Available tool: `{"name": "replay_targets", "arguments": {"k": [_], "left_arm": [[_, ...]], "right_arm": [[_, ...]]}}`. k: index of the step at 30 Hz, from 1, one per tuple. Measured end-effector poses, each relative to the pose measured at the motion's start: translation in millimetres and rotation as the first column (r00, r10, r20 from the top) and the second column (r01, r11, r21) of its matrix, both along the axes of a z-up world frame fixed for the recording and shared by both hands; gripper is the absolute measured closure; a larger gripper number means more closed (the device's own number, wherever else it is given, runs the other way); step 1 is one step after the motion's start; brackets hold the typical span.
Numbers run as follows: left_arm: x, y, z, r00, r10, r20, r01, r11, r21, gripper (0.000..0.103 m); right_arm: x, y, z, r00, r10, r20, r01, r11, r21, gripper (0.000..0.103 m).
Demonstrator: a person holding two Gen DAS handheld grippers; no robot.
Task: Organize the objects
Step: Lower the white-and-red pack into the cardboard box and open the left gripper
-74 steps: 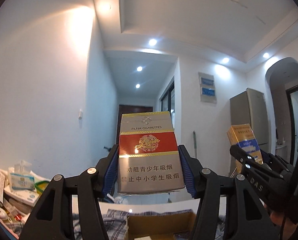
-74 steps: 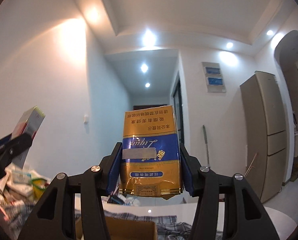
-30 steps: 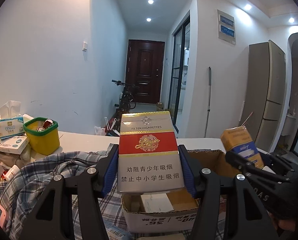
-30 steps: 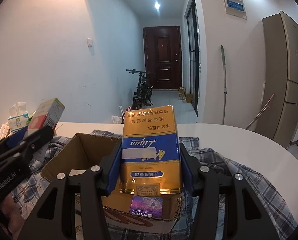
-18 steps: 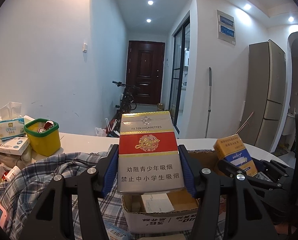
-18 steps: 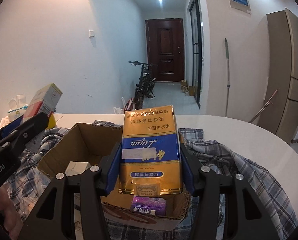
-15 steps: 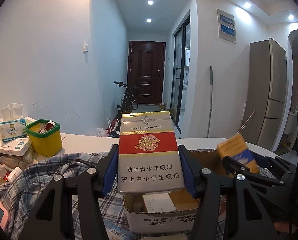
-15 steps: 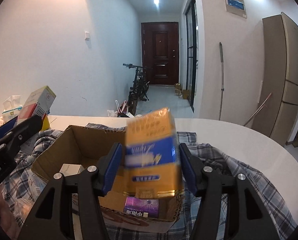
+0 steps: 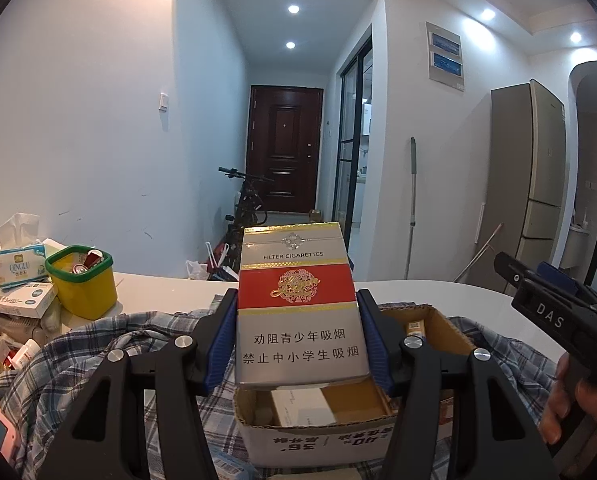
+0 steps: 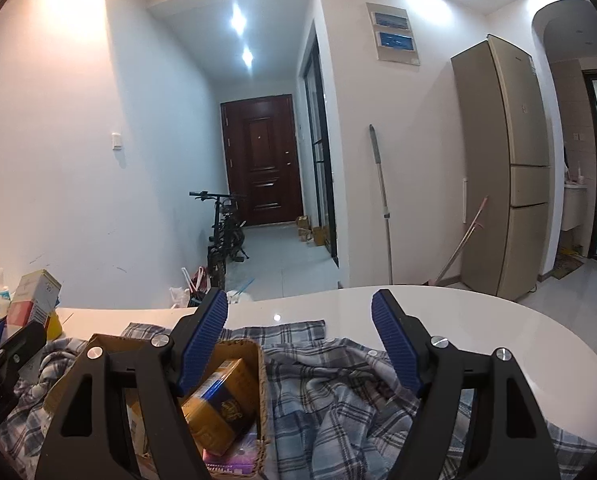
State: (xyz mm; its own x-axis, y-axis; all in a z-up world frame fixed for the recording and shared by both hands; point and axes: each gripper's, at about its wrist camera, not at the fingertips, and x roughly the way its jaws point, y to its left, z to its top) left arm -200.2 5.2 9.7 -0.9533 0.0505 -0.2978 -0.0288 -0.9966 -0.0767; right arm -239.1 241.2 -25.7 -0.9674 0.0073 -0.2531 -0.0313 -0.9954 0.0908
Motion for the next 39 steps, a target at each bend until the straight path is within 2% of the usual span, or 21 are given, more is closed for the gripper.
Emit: {"name": "replay_targets", "arguments": {"k": [5, 9, 14, 22, 29, 30, 31, 32, 33, 39], "left_arm": [[-9, 10, 10, 0.998, -0.040, 0.045, 0.038, 0.999, 0.030, 0.044], [-20, 28, 11, 0.992, -0.080, 0.096, 0.080, 0.997, 0.009, 0.044], [-32, 46, 0, 0.983, -0.088, 0.160, 0.093, 0.995, -0.023, 0.044], [-49, 45, -25, 0.964, -0.120, 0.238, 0.120, 0.993, 0.015, 0.044], [-50, 51, -31, 0.962, -0.129, 0.240, 0.139, 0.990, -0.025, 0.043], [-48, 51, -30, 0.967, -0.121, 0.223, 0.132, 0.991, -0.034, 0.037], [-45, 49, -27, 0.972, -0.113, 0.204, 0.123, 0.992, -0.036, 0.020], [-44, 47, -26, 0.975, -0.108, 0.193, 0.117, 0.993, -0.032, 0.013], [-41, 42, -23, 0.981, -0.100, 0.168, 0.104, 0.994, -0.015, 0.010], [-30, 15, 0, 0.992, -0.055, 0.116, 0.049, 0.997, 0.060, 0.010]], "right_arm": [[-3, 4, 4, 1.000, 0.011, 0.011, -0.011, 0.999, -0.037, 0.030], [-4, 5, 6, 0.999, 0.032, 0.012, -0.031, 0.999, -0.042, 0.030], [-4, 4, 5, 0.999, 0.044, 0.015, -0.044, 0.998, -0.043, 0.030], [-6, -3, 1, 0.997, 0.070, 0.028, -0.070, 0.997, -0.016, 0.030], [-9, -1, -1, 0.997, 0.072, 0.042, -0.071, 0.997, -0.024, 0.030], [-9, -1, -1, 0.996, 0.072, 0.044, -0.071, 0.997, -0.026, 0.030], [-9, -1, -2, 0.996, 0.074, 0.046, -0.072, 0.997, -0.029, 0.030], [-9, 1, -3, 0.996, 0.076, 0.048, -0.075, 0.997, -0.034, 0.030], [-9, 2, -3, 0.996, 0.078, 0.050, -0.076, 0.996, -0.037, 0.030], [-9, 3, -3, 0.996, 0.076, 0.046, -0.074, 0.996, -0.041, 0.030]]}}
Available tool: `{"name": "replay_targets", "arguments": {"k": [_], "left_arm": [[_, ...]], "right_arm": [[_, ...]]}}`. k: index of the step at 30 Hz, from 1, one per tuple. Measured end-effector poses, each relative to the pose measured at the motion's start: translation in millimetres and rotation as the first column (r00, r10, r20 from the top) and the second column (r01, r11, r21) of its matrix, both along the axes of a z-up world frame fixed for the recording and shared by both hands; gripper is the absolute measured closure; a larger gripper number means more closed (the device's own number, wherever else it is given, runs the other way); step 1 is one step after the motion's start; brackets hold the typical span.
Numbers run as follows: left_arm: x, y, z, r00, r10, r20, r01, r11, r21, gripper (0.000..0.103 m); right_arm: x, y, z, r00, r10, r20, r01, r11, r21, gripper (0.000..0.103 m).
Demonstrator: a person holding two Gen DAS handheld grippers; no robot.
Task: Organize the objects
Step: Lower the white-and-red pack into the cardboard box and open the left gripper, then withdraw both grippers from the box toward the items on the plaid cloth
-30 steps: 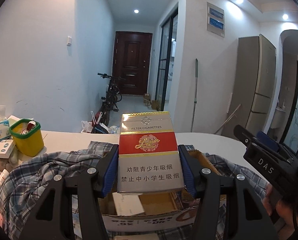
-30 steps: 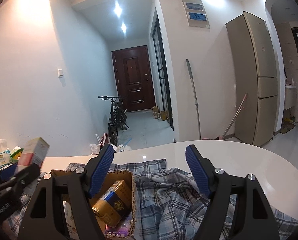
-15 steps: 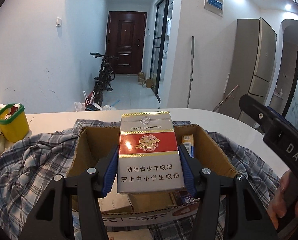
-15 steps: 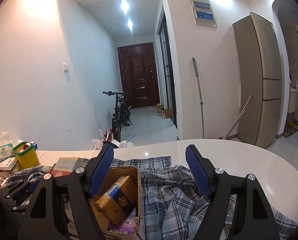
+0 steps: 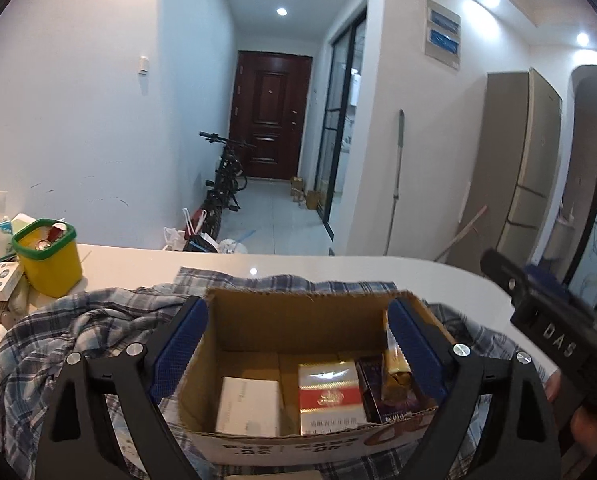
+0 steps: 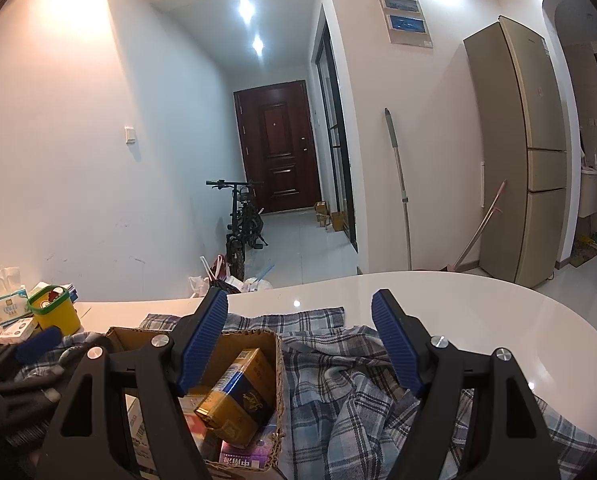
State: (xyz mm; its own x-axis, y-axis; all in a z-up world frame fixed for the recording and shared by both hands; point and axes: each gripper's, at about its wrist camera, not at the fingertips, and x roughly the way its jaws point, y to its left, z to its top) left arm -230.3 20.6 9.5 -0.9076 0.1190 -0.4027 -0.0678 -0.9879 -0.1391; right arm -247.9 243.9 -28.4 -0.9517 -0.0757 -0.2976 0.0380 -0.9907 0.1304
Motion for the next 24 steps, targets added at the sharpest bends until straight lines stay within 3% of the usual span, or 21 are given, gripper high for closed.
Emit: {"name": "replay_targets", "arguments": {"k": [4, 7, 13, 24], "left_arm": [[7, -12, 8, 1.000, 0.029, -0.006, -0.029, 1.000, -0.009, 0.010], [13, -14, 9, 1.000, 0.025, 0.003, -0.025, 0.997, -0.071, 0.010], [47, -22, 6, 0.998, 0.027, -0.063, -0.035, 0.990, -0.136, 0.010], [68, -51, 9, 0.993, 0.064, -0.101, -0.073, 0.994, -0.083, 0.010]], "right_arm": [[0, -3, -1, 1.000, 0.004, 0.001, -0.004, 1.000, 0.005, 0.030], [0, -5, -1, 1.000, 0.008, 0.000, -0.008, 1.000, 0.011, 0.030], [2, -9, -1, 1.000, 0.007, -0.012, -0.007, 1.000, 0.023, 0.030], [1, -22, -6, 0.999, 0.027, -0.016, -0.026, 0.996, 0.086, 0.030]]}}
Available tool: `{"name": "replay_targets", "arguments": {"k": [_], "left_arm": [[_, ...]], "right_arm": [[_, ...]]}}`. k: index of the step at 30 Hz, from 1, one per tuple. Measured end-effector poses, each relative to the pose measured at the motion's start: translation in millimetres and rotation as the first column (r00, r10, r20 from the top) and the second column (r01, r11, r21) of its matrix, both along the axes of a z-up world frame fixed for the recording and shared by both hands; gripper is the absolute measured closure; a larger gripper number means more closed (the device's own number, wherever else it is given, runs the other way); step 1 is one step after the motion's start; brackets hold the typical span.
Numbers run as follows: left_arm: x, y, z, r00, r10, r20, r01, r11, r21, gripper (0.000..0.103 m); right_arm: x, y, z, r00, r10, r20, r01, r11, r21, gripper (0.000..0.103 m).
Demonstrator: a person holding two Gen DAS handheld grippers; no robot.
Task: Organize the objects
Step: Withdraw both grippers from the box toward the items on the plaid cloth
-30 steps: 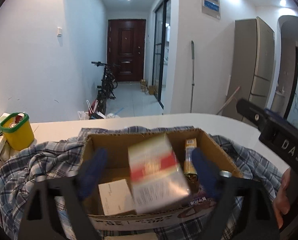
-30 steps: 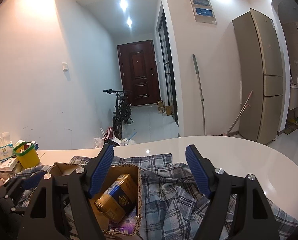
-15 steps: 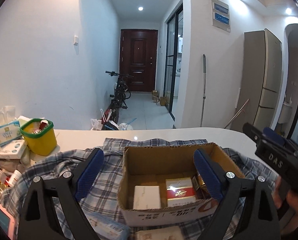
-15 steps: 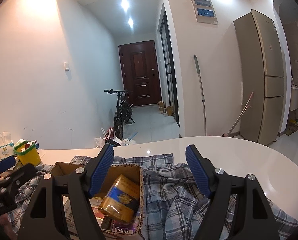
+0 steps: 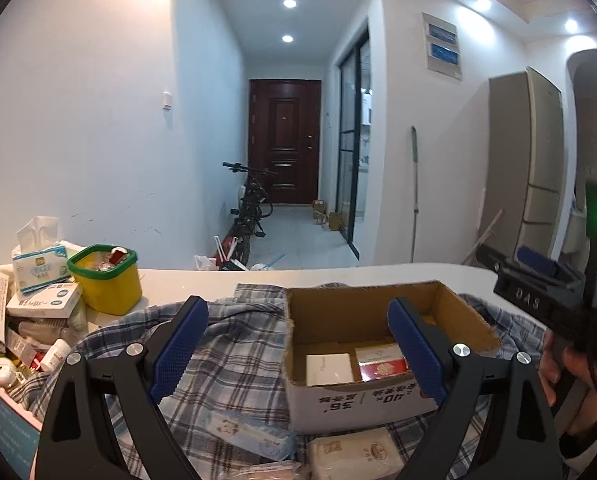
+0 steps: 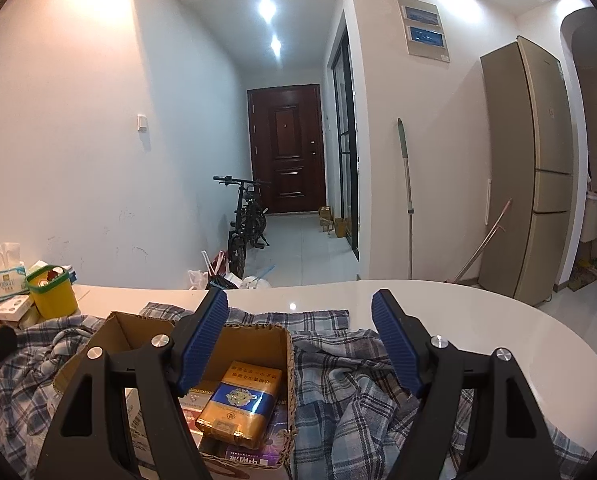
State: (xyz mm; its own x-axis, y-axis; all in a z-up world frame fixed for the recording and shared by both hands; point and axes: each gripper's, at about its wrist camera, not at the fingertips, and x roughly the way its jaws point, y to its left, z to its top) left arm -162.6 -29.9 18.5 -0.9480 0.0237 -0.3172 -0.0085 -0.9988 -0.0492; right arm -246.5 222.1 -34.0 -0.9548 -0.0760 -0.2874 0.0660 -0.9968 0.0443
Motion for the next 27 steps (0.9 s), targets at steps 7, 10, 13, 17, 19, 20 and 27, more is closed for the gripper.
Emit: {"name": "replay_targets", "arguments": {"k": [7, 10, 13, 17, 19, 20, 27], "left_arm": [[17, -17, 28, 0.999, 0.004, -0.041, -0.002, 0.999, 0.051, 0.010], [38, -7, 40, 0.996, -0.008, -0.092, 0.006, 1.000, -0.028, 0.010], [64, 1, 51, 0.986, -0.035, -0.163, 0.024, 0.998, -0.065, 0.010], [91, 3, 62, 0.976, -0.049, -0.213, 0.043, 0.998, -0.036, 0.010], [106, 0, 65, 0.966, 0.020, -0.259, -0.026, 0.999, -0.019, 0.010], [112, -3, 66, 0.958, 0.048, -0.281, -0.054, 0.998, -0.015, 0.010], [142, -17, 65, 0.940, 0.075, -0.333, -0.090, 0.995, -0.030, 0.010]], "right_arm": [[15, -1, 22, 0.999, -0.008, -0.037, 0.008, 1.000, -0.011, 0.030], [52, -6, 51, 0.990, 0.015, -0.143, -0.012, 1.000, 0.020, 0.030], [82, -7, 74, 0.983, 0.061, -0.175, -0.061, 0.998, 0.006, 0.029], [112, -9, 87, 0.975, 0.144, -0.168, -0.150, 0.988, -0.025, 0.028], [124, -10, 87, 0.973, 0.161, -0.164, -0.167, 0.986, -0.024, 0.028], [129, -11, 85, 0.972, 0.167, -0.164, -0.174, 0.985, -0.024, 0.028], [157, -7, 75, 0.967, 0.191, -0.168, -0.200, 0.979, -0.037, 0.028]]}}
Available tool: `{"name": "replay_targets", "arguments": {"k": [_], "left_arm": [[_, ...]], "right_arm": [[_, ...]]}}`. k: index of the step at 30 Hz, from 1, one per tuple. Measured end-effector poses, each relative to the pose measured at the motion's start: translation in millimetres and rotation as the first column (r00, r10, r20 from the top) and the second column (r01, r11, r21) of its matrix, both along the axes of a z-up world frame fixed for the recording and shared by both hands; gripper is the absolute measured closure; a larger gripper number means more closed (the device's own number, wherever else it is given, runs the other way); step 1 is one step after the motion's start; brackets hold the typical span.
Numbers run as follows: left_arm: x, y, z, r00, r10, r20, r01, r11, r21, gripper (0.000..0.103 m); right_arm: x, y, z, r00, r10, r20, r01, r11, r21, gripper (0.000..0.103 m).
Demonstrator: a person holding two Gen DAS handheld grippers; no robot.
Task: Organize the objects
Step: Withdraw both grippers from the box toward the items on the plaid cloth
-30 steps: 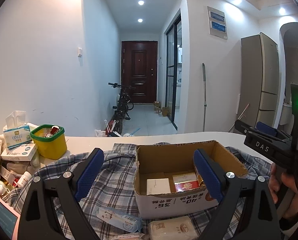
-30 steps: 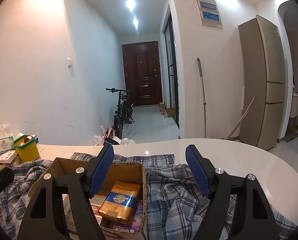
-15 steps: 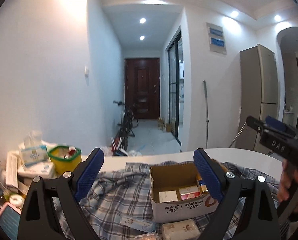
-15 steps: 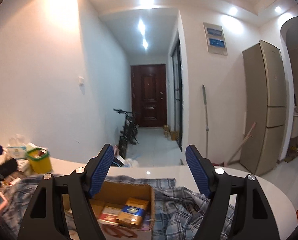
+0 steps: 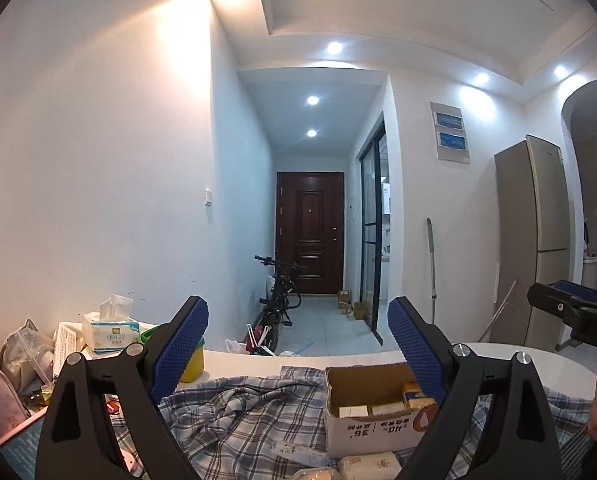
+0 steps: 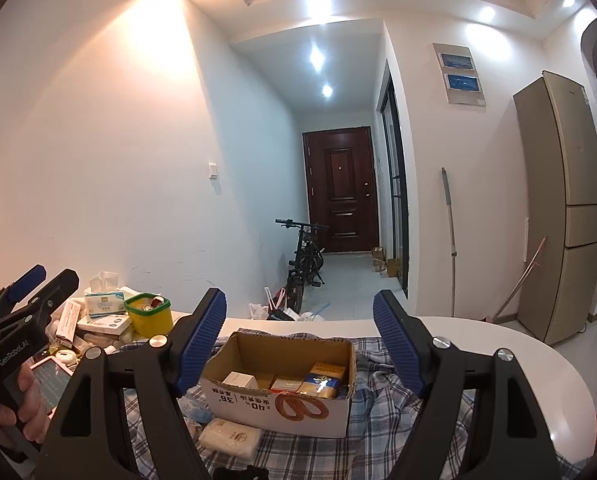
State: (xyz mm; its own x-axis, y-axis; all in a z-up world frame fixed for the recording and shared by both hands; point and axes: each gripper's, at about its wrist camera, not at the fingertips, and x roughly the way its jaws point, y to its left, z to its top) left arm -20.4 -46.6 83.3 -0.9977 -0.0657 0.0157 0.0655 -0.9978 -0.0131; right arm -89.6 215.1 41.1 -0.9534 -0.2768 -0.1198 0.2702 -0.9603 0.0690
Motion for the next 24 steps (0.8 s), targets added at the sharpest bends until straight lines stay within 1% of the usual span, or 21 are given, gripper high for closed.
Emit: {"name": "replay_targets", "arguments": {"k": [3, 6, 9, 16, 19, 22, 24], "left_arm": [[3, 1, -6, 0.999, -0.035, 0.036, 0.036, 0.999, -0.003, 0.010], [10, -5, -16, 0.998, -0.057, 0.032, 0.056, 0.998, 0.036, 0.010], [12, -10, -24, 0.995, -0.081, 0.055, 0.077, 0.995, 0.060, 0.010], [3, -9, -43, 0.989, -0.106, 0.105, 0.097, 0.992, 0.085, 0.010], [-1, -7, -55, 0.987, -0.114, 0.110, 0.105, 0.991, 0.083, 0.010], [-6, -5, -66, 0.985, -0.124, 0.121, 0.115, 0.990, 0.083, 0.010], [-12, -3, -73, 0.982, -0.129, 0.135, 0.117, 0.989, 0.092, 0.010]], "right_arm": [[8, -1, -7, 0.999, -0.026, -0.019, 0.026, 1.000, 0.002, 0.028], [2, -5, -13, 1.000, -0.014, 0.012, 0.015, 1.000, -0.004, 0.028], [3, -8, -19, 0.999, 0.000, 0.036, 0.000, 1.000, 0.004, 0.028], [18, -14, -36, 1.000, -0.012, 0.009, 0.012, 1.000, -0.019, 0.028], [16, -23, -44, 1.000, -0.010, 0.013, 0.009, 1.000, 0.028, 0.028], [18, -26, -52, 1.000, -0.021, -0.013, 0.021, 0.999, 0.044, 0.028], [22, -25, -58, 0.998, -0.021, -0.056, 0.022, 0.999, 0.029, 0.028]]}}
